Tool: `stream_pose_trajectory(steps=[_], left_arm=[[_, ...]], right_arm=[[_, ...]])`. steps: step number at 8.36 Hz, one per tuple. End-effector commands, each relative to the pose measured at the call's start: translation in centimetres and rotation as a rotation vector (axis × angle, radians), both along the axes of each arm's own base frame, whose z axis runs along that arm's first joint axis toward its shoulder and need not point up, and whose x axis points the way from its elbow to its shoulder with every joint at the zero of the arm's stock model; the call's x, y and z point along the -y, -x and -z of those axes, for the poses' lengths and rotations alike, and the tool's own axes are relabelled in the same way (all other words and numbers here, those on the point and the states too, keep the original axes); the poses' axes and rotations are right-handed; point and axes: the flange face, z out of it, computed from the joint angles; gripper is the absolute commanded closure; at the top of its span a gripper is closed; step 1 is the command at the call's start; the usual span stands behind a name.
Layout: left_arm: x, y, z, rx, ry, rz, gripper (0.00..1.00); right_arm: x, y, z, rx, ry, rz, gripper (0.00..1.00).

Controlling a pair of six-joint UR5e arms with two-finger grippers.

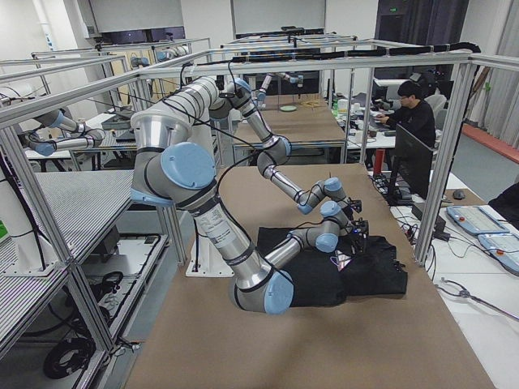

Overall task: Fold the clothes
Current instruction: 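Fold the sleeve across the chest with the right gripper and release both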

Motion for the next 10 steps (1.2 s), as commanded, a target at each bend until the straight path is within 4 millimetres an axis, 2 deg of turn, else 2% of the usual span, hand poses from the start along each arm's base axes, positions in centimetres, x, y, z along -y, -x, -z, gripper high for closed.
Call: stream_pose_trajectory(steps=[1, 2, 3, 4, 6, 7, 8, 9, 10], left_arm=[[0.0, 0.1, -0.1, 0.0, -0.001, 0.0, 0.0], [-0.1, -0.1, -0.1, 0.0, -0.001, -0.001, 0.0], [-0.1, -0.1, 0.1, -0.002, -0.002, -0.003, 0.0], [0.0, 0.0, 0.2, -0.004, -0.001, -0.002, 0.0], [-0.2, -0.1, 1.4, -0.034, -0.003, -0.02, 0.0], [-0.7, 0.4, 3.0, -0.07, -0.018, -0.027, 0.0], [-1.6, 1.2, 3.7, -0.111, -0.005, -0.014, 0.0], [-3.2, 1.7, 3.4, -0.152, 0.024, 0.004, 0.0], [-4.9, 2.6, 3.8, -0.199, 0.049, 0.024, 0.0]], right_arm=[[-2.9, 6.5, 0.1, -0.047, -0.011, -0.045, 1.0], [-2.8, 6.7, -0.4, -0.056, -0.006, -0.046, 0.99], [-2.6, 6.9, -0.9, -0.063, -0.001, -0.044, 0.37], [-2.5, 6.7, -0.8, -0.065, -0.003, -0.046, 0.07], [-2.3, 6.4, -0.3, -0.088, -0.037, -0.024, 0.06], [-2.6, 6.2, 0.0, -0.108, -0.073, 0.008, 0.05], [-3.1, 5.4, -0.9, -0.113, -0.081, 0.038, 0.05], [-4.1, 4.6, -1.3, -0.1, -0.087, 0.065, 0.05], [-5.6, 2.8, -2.1, -0.101, -0.079, 0.073, 0.05]])
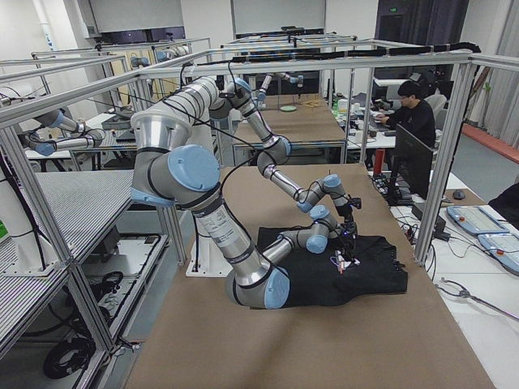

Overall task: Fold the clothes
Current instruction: 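Fold the sleeve across the chest with the right gripper and release both, then move both grippers to the hem corners nearest the robot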

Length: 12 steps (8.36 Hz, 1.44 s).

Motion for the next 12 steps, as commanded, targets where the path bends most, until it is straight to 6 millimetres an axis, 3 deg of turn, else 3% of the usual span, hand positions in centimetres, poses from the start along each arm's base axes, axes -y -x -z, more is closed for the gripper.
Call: stream_pose_trajectory(steps=[1, 2, 4, 7, 8, 10, 12], left_arm=[[-5.7, 1.6, -0.6, -0.107, 0.058, 0.023, 0.0], [-8.6, 2.7, -2.2, -0.122, 0.064, 0.012, 0.0], [-16.5, 4.9, -4.0, -0.233, 0.182, 0.047, 0.0], [-27.7, 6.9, -7.4, -0.273, 0.293, 0.033, 0.0], [-31.6, 7.5, -8.4, -0.275, 0.321, 0.039, 0.0], [-38.4, 7.5, -11.1, -0.302, 0.367, 0.02, 0.0], [-44.3, 7.2, -15.4, -0.293, 0.4, 0.017, 0.0]], right_arm=[[-4.6, -4.8, -1.9, -0.012, 0.01, 0.041, 0.05], [-7.5, -7.8, -1.8, 0.023, 0.0, 0.055, 0.05], [-14.5, -8.5, -3.2, 0.103, 0.051, 0.143, 0.06], [-22.9, -11.4, -5.3, 0.2, 0.156, 0.132, 0.06], [-26.0, -11.4, -6.2, 0.219, 0.174, 0.127, 0.06], [-30.0, -11.7, -8.8, 0.282, 0.177, 0.117, 0.07], [-32.1, -14.8, -14.0, 0.345, 0.231, 0.103, 0.09]])
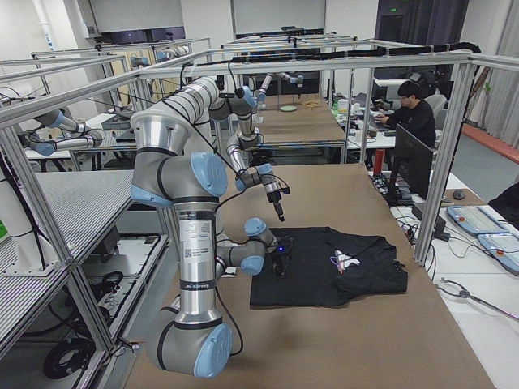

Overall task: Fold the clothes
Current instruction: 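Move both grippers to the hem corners nearest the robot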

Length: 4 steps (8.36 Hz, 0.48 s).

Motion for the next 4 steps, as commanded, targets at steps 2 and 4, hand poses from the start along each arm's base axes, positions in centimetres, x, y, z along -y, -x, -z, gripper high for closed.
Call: stream_pose_trajectory(steps=[2, 4], left_arm=[[-9.2, -1.7, -5.5, 0.029, 0.058, 0.017, 0.0], [-9.6, -3.2, -6.1, 0.035, 0.059, 0.017, 0.0]], right_arm=[[-2.7, -3.1, -5.6, 0.045, 0.049, -0.011, 0.08], [-2.7, -3.1, -5.5, 0.048, 0.047, -0.012, 0.07]])
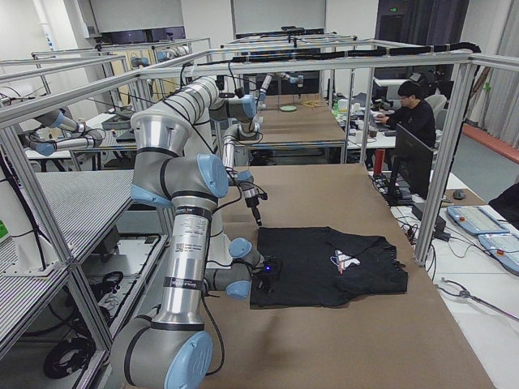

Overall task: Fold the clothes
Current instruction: 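Move both grippers to the hem corners nearest the robot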

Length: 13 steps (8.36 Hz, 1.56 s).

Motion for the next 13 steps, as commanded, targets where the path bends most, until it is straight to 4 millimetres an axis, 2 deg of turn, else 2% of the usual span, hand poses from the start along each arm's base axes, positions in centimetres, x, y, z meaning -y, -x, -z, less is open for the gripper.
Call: stream_pose_trajectory(steps=[1, 2, 4, 5, 7, 10, 13], left_arm=[[-1.0, -1.3, -0.6, 0.004, 0.0, 0.006, 0.04], [-0.9, -1.3, -0.5, 0.004, -0.007, 0.014, 0.3], [-0.8, -1.3, -0.5, 0.005, -0.013, 0.011, 0.69], [-0.8, -1.2, -0.6, 0.009, -0.014, 0.012, 0.76], [-0.4, -0.7, -1.1, 0.019, -0.013, 0.02, 0.75], [-0.2, -0.4, -1.4, 0.028, -0.014, 0.022, 0.6], [0.3, -0.3, -1.3, 0.027, -0.012, 0.03, 0.6]], right_arm=[[-0.1, -0.2, -0.2, 0.002, 0.0, -0.004, 0.07], [-0.1, -0.2, -0.3, -0.001, 0.0, -0.005, 0.07], [-0.1, -0.1, -0.3, 0.0, -0.001, -0.003, 0.07], [-0.1, -0.2, -0.2, 0.002, -0.002, -0.005, 0.07], [-0.1, -0.1, -0.2, 0.002, -0.001, -0.002, 0.07], [-0.1, -0.1, -0.3, 0.0, -0.001, -0.003, 0.07], [-0.1, -0.1, -0.3, -0.002, -0.002, -0.003, 0.06]])
